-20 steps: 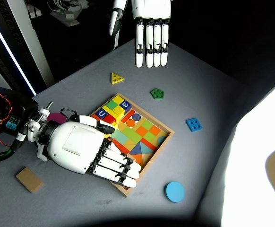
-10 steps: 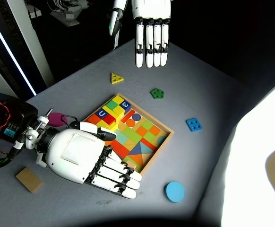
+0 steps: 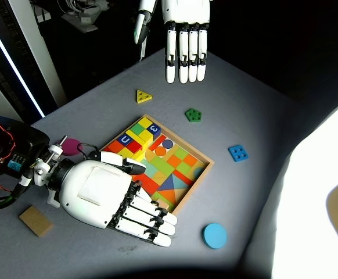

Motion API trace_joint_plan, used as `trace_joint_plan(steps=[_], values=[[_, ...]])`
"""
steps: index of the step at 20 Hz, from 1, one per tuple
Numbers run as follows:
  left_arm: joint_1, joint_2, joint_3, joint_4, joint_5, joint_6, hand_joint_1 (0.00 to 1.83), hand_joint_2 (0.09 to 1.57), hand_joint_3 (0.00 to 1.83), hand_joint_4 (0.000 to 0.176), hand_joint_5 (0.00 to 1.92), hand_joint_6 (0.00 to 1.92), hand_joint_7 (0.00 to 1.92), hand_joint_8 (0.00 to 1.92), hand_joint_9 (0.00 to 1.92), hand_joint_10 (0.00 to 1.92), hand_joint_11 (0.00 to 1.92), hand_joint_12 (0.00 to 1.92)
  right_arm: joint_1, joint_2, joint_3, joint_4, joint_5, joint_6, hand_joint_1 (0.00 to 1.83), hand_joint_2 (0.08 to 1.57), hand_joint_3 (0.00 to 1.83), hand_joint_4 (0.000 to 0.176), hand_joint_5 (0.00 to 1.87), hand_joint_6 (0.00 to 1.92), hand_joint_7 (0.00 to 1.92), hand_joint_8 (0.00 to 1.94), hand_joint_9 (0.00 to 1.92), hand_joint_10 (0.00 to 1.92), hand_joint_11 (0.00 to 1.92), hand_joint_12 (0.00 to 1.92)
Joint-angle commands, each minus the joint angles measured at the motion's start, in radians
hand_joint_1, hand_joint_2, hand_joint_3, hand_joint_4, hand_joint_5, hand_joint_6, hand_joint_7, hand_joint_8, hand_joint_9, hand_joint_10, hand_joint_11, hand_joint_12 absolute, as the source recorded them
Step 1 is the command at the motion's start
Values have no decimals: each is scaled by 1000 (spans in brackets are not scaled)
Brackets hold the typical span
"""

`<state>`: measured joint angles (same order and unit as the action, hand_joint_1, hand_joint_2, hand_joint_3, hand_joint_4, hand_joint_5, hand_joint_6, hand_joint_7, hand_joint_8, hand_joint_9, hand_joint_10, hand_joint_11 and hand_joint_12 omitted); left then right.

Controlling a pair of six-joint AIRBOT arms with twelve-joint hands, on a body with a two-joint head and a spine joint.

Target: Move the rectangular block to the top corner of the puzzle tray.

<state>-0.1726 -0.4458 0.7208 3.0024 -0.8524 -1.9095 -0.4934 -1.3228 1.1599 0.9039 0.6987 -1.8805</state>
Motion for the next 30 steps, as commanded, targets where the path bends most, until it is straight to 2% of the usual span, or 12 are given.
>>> trace_joint_plan(steps=[1, 4, 5, 7, 11, 14, 16, 17, 20, 24, 28, 30], values=[[-15, 2, 0, 10, 82, -3, 16, 1279, 0, 41, 67, 2, 38, 3, 42, 6, 0, 150, 12, 4, 4, -45, 84, 5, 0, 1190, 2, 0, 785, 248, 96, 3, 0, 0, 0, 0], [-15, 2, 0, 10, 81, -3, 11, 1278, 0, 39, 57, 0, 26, 2, 29, 1, 0, 122, 14, 4, 14, -45, 85, 9, 0, 1186, 0, 0, 793, 250, 105, 6, 0, 0, 0, 0], [-15, 2, 0, 10, 81, -3, 1, 1276, 0, 46, 58, 0, 28, 2, 33, 2, 0, 142, 14, 4, 17, -45, 85, 11, 0, 1187, 1, 0, 784, 246, 96, 2, 0, 0, 0, 0], [-15, 2, 0, 10, 81, -3, 2, 1282, 2, 36, 68, 4, 33, 3, 36, 3, 0, 151, 14, 3, 25, -45, 85, 12, 0, 1194, 4, 0, 791, 249, 111, 8, 0, 0, 0, 0], [-15, 2, 1, 10, 81, -3, 35, 1277, 0, 43, 64, 1, 22, 0, 36, 1, 0, 149, 18, 2, 32, -45, 85, 19, 0, 1197, 4, 0, 786, 247, 124, 11, 0, 0, 0, 0], [-15, 2, 1, 10, 80, -3, 32, 1276, 0, 39, 75, 4, 36, 3, 54, 5, 0, 209, 25, 3, 32, -45, 89, 19, 0, 1197, 4, 0, 770, 241, 113, 5, 0, 0, 0, 0], [-15, 2, 1, 10, 79, -3, 24, 1282, 1, 35, 73, 3, 29, 2, 39, 1, 0, 200, 31, 5, 30, -44, 89, 20, 0, 1200, 5, 0, 775, 244, 121, 8, 0, 0, 0, 0], [-15, 2, 1, 10, 79, -3, 24, 1279, 0, 42, 72, 2, 25, 0, 40, 2, 0, 206, 32, 7, 26, -44, 89, 21, 0, 1202, 6, 0, 770, 243, 121, 7, 0, 0, 0, 0], [-15, 2, 1, 10, 79, -3, 12, 1285, 1, 39, 61, 4, 10, 1, 25, 3, 0, 147, 22, 6, 17, -44, 81, 20, 0, 1201, 4, 0, 771, 246, 128, 8, 0, 0, 0, 0], [-15, 2, 1, 10, 79, -3, 1, 1281, 0, 47, 63, 0, 11, 1, 30, 1, 0, 227, 16, 3, 15, -44, 71, 21, 0, 1206, 6, 0, 750, 238, 130, 7, 0, 0, 0, 0], [-15, 2, 1, 10, 79, -3, 16, 1286, 1, 38, 76, 3, 22, 1, 36, 2, 0, 204, 6, 3, 9, -44, 64, 21, 0, 1204, 4, 0, 745, 238, 134, 7, 0, 0, 0, 0], [-15, 2, 1, 10, 78, -3, 20, 1280, 0, 41, 85, 3, 29, 2, 47, 3, 0, 253, 3, 3, 9, -44, 62, 21, 0, 1206, 4, 0, 752, 242, 135, 6, 0, 0, 0, 0]])
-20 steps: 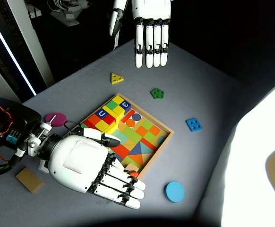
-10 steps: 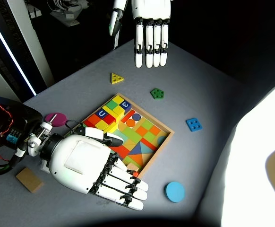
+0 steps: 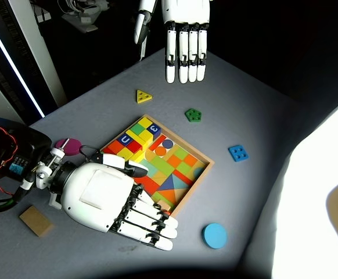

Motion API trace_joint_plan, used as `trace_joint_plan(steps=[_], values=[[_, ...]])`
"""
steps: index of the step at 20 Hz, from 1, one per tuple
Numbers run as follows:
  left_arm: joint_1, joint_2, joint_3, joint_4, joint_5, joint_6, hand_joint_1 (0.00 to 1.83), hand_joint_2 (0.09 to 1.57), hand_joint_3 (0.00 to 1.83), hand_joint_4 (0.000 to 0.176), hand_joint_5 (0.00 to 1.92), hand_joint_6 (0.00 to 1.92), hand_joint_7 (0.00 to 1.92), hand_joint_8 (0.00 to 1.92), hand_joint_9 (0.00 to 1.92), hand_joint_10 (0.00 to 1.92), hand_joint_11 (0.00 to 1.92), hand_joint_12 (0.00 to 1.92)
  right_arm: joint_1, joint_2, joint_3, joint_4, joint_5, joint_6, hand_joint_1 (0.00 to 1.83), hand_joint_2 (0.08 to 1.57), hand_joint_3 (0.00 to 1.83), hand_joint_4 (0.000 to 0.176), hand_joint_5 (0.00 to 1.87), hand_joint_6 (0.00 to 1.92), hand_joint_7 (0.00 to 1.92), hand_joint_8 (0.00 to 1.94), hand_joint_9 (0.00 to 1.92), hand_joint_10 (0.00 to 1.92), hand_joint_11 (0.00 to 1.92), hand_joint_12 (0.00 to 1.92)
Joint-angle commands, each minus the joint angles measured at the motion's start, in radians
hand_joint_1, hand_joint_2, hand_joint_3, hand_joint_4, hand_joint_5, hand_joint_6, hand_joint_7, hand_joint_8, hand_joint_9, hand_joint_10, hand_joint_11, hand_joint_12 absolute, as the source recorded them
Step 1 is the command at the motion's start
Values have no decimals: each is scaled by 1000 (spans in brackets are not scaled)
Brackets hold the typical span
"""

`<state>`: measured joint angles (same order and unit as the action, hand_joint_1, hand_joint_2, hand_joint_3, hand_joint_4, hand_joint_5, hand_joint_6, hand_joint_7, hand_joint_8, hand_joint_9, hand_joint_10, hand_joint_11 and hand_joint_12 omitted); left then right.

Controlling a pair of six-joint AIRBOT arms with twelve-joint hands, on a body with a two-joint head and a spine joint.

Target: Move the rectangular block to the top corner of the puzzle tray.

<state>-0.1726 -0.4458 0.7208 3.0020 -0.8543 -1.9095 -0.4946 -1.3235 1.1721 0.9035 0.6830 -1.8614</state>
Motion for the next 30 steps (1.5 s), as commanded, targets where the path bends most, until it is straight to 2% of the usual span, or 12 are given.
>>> trace_joint_plan(steps=[1, 3, 11, 13, 15, 17, 19, 22, 27, 30], values=[[-15, 2, 1, 10, 79, -3, 23, 1277, 0, 40, 84, 2, 34, 2, 47, 2, 0, 233, 2, 4, -2, -44, 78, 2, 0, 1207, 5, 0, 758, 245, 140, 8, 1, 0, 0, 0], [-15, 2, 1, 10, 79, -3, 7, 1284, 2, 40, 72, 0, 19, 0, 29, 2, 0, 168, -1, 4, -1, -44, 78, 2, 0, 1207, 4, 0, 751, 242, 141, 8, 0, 0, 0, 0], [-15, 2, 1, 10, 79, -3, 9, 1281, 0, 40, 82, 6, 46, 9, 50, 8, 0, 227, 14, 3, 29, -44, 88, 15, 0, 1206, 3, 0, 762, 247, 149, 7, 3, 1, 0, 0], [-15, 2, 1, 10, 79, -3, 2, 1282, 0, 43, 75, 2, 30, 0, 40, 2, 0, 144, 15, 3, 29, -44, 89, 15, 0, 1205, 2, 0, 752, 243, 142, 4, 0, 0, 0, 0], [-15, 2, 1, 10, 79, -3, 0, 1280, 0, 41, 78, 1, 41, 2, 57, 4, 0, 205, 17, 3, 29, -44, 89, 15, 0, 1205, 2, 0, 739, 237, 153, 8, 24, 10, 0, 0], [-15, 2, 1, 10, 79, -3, 3, 1285, 1, 33, 73, 3, 34, 3, 36, 3, 0, 105, 20, 4, 29, -44, 91, 14, 0, 1208, 2, 0, 749, 242, 148, 4, 10, 4, 0, 0], [-15, 2, 1, 10, 79, -3, 14, 1279, 0, 40, 78, 2, 37, 1, 42, 3, 0, 173, 25, 6, 29, -44, 96, 11, 0, 1212, 4, 0, 763, 247, 155, 6, 11, 4, 0, 0], [-15, 2, 1, 10, 78, -3, 2, 1285, 1, 37, 76, 2, 29, 2, 46, 3, 0, 228, 39, 14, 25, -44, 105, 11, 0, 1215, 5, 0, 755, 243, 158, 6, 16, 6, 0, 0], [-15, 2, 1, 10, 78, -3, 12, 1277, 0, 43, 84, 1, 40, 1, 46, 0, 0, 166, 57, 45, -17, -48, 109, 11, 0, 1214, 3, 0, 752, 241, 148, 1, 11, 3, 0, 0], [-15, 2, 1, 10, 78, -2, 2, 1281, 1, 40, 79, 0, 36, 0, 42, 0, 0, 163, 75, 99, -93, -92, 106, 16, 0, 1209, 1, 0, 752, 241, 138, 1, 0, 0, 0, 0]])
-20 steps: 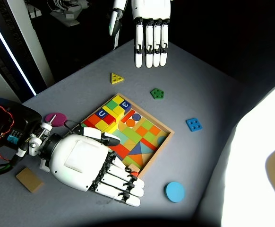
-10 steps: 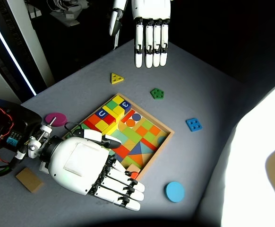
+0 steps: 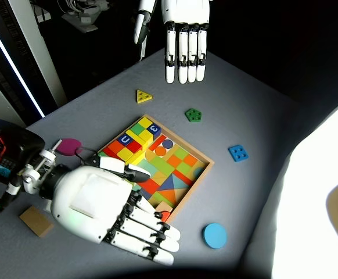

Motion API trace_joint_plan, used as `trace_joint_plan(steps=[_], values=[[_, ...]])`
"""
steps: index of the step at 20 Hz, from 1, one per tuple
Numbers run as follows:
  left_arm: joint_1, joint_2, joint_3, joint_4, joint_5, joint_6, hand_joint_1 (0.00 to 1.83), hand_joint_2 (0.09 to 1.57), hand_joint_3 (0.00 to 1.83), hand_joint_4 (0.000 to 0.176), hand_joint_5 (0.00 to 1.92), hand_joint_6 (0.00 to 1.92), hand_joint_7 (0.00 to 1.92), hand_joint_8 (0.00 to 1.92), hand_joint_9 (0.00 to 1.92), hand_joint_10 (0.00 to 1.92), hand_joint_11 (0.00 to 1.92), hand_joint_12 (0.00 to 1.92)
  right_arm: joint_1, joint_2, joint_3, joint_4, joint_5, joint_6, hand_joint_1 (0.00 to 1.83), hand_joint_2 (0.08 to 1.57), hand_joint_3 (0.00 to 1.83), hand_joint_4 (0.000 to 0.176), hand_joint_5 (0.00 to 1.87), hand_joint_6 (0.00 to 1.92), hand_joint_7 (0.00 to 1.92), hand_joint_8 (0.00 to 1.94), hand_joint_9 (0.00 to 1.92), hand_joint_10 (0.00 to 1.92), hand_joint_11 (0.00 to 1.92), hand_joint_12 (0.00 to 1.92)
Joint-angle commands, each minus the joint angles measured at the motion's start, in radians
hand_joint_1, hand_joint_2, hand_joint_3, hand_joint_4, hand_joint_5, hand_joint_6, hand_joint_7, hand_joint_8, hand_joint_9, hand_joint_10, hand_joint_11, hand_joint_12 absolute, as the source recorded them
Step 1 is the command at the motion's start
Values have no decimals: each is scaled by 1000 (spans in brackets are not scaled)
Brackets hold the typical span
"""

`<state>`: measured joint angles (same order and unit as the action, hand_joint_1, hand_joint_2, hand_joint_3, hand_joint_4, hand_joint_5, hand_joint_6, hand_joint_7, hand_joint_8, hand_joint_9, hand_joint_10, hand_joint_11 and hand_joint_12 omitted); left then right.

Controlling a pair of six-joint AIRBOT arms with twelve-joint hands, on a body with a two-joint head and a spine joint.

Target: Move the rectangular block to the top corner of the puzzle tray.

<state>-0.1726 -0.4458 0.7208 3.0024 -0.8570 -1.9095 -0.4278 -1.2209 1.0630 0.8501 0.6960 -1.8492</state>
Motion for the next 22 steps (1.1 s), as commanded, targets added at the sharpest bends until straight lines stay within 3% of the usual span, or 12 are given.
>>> trace_joint_plan(steps=[1, 10, 17, 18, 19, 20, 21, 22], values=[[-15, 2, 2, 10, 80, -2, 2, 1284, 2, 37, 78, 0, 29, 0, 37, 0, 0, 164, 15, 27, -18, -62, 86, 17, 0, 1208, 0, 0, 754, 242, 139, 2, 0, 0, 0, 0], [-15, 2, 6, 10, 79, -1, 0, 1276, 0, 46, 84, 0, 30, 1, 45, 0, 0, 231, 91, 269, -230, -85, -40, -3, 0, 1211, 2, 0, 734, 236, 141, 4, 2, 0, 0, 0], [-22, 3, 7, 10, 76, -1, 19, 1277, 0, 42, 91, 6, 60, 8, 59, 9, 0, 205, 129, 323, -297, -85, -82, -60, 0, 1206, 0, 0, 694, 221, 198, 25, 57, 24, 0, 0], [-24, 3, 7, 10, 76, -1, 36, 1266, 0, 40, 131, 5, 196, 8, 159, 14, 0, 413, 130, 324, -300, -85, -86, -62, 0, 1197, 1, 0, 693, 167, 294, 30, 158, 32, 0, 257], [-25, 3, 7, 10, 76, -1, 50, 1258, 0, 35, 179, 11, 301, 18, 258, 29, 0, 606, 132, 325, -303, -85, -90, -63, 0, 1200, 2, 0, 715, 153, 396, 28, 257, 62, 0, 681], [-25, 3, 7, 10, 75, -1, 80, 1250, 0, 26, 292, 16, 463, 17, 416, 40, 0, 919, 132, 325, -303, -85, -91, -65, 16, 1210, 4, 0, 758, 164, 562, 69, 429, 138, 0, 1104], [-25, 3, 7, 10, 75, -1, 160, 1235, 0, 17, 464, 29, 626, 23, 591, 62, 110, 1084, 133, 325, -303, -85, -93, -69, 41, 1219, 2, 0, 821, 227, 760, 93, 523, 410, 0, 1438], [-25, 3, 7, 10, 75, -1, 202, 1236, 0, 0, 564, 20, 727, 21, 697, 67, 181, 1135, 132, 325, -303, -85, -93, -72, 57, 1219, 1, 0, 852, 300, 872, 149, 534, 754, 33, 1600]])
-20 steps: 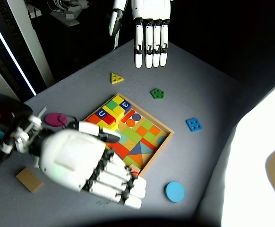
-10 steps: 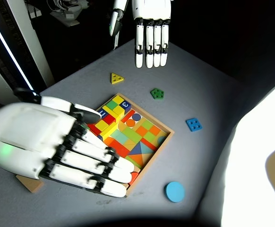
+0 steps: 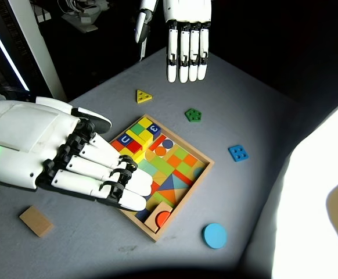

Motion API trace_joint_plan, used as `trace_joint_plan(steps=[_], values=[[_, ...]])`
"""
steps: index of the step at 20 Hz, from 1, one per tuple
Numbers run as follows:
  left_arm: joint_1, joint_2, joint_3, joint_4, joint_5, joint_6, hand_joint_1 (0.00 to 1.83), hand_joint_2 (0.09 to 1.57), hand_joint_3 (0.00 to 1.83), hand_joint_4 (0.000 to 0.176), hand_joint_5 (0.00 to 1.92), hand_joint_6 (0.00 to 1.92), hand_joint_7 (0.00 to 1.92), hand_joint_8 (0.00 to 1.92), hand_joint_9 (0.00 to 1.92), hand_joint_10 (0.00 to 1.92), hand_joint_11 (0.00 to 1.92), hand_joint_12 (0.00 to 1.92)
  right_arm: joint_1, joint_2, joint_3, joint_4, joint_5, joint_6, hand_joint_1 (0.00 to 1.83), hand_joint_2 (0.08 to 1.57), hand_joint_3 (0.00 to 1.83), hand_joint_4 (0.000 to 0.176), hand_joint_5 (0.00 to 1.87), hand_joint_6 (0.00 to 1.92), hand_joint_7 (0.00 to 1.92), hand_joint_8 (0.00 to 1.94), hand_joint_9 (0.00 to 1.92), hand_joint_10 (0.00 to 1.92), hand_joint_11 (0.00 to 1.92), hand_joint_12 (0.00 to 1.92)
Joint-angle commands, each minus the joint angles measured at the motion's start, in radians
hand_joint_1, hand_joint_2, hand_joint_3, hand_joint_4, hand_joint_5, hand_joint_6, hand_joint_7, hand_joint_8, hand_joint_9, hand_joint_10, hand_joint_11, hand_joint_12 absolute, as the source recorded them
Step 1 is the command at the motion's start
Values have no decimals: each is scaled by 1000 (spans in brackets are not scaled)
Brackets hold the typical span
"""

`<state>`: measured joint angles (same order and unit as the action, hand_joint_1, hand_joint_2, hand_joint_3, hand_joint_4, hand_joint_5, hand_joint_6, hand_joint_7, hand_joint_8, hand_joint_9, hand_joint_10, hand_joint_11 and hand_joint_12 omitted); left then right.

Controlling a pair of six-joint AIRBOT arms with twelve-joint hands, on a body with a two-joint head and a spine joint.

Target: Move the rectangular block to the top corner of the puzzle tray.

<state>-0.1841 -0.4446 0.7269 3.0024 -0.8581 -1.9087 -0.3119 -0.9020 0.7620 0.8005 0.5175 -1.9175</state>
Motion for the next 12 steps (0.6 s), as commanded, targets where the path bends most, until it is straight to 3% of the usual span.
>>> trace_joint_plan(steps=[1, 2, 3, 4, 6, 7, 10, 12], values=[[-14, 2, 1, 10, 76, -1, 243, 1244, 1, 0, 677, 29, 837, 51, 816, 121, 284, 1222, 16, 6, -3, -35, 86, -8, 65, 1228, 2, 0, 777, 580, 831, 511, 525, 1118, 143, 1746], [-14, 2, 0, 10, 76, -1, 245, 1257, 0, 0, 787, 14, 903, 154, 811, 430, 371, 1327, 16, 5, -3, -35, 86, -10, 74, 1229, 2, 0, 718, 954, 756, 1004, 556, 1404, 263, 1851], [-14, 2, -1, 10, 76, -1, 244, 1268, 1, 0, 904, 58, 839, 592, 750, 860, 447, 1431, 16, 5, -4, -36, 86, -11, 85, 1230, 1, 0, 708, 1247, 755, 1337, 608, 1633, 396, 1907], [-14, 2, -1, 10, 76, -1, 229, 1280, 1, 0, 966, 108, 786, 907, 717, 1122, 487, 1505, 16, 5, -4, -36, 86, -11, 92, 1229, 1, 0, 737, 1337, 780, 1466, 645, 1718, 472, 1918], [-13, 2, 0, 10, 76, -1, 250, 1286, 0, 0, 806, 802, 730, 1309, 707, 1460, 543, 1668, 16, 5, -4, -39, 85, -11, 62, 1242, 4, 0, 786, 1385, 795, 1567, 676, 1780, 551, 1921], [-13, 2, 0, 10, 76, -1, 256, 1288, 1, 0, 718, 1091, 742, 1422, 729, 1573, 569, 1729, 16, 6, -3, -41, 85, -11, 70, 1245, 4, 0, 797, 1436, 794, 1597, 676, 1796, 562, 1921], [-13, 2, 0, 10, 76, -1, 241, 1304, 2, 0, 652, 1264, 740, 1496, 738, 1648, 601, 1791, 16, 7, -3, -59, 86, -7, 80, 1242, 1, 0, 752, 1580, 770, 1704, 656, 1852, 534, 1921], [-13, 2, 0, 10, 76, -1, 262, 1303, 0, 0, 642, 1298, 754, 1513, 750, 1685, 626, 1818, 5, 18, 1, -188, 89, 115, 52, 1246, 2, 0, 759, 1615, 787, 1758, 705, 1918, 562, 1921]])
